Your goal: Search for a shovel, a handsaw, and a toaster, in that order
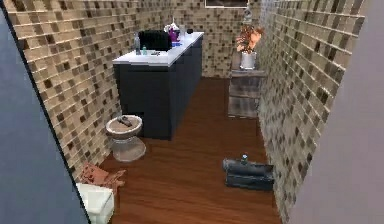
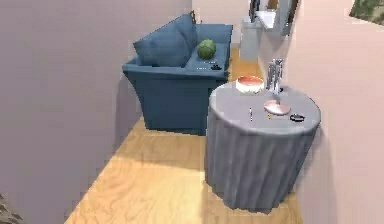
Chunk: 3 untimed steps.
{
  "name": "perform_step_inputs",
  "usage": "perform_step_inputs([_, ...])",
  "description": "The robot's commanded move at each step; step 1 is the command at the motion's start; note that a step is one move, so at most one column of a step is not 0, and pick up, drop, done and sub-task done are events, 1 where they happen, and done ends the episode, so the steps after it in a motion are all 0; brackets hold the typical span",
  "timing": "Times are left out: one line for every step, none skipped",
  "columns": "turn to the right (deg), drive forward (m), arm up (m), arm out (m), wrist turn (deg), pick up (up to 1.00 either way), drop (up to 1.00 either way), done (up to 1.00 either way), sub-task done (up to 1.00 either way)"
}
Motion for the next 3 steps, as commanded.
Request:
perform_step_inputs([0.0,0.50,0.00,0.00,0.0,0.00,0.00,0.00,0.00])
perform_step_inputs([0.0,0.65,0.00,0.00,0.0,0.00,0.00,0.00,0.00])
perform_step_inputs([-9.0,0.00,0.00,0.00,0.0,0.00,0.00,0.00,0.00])
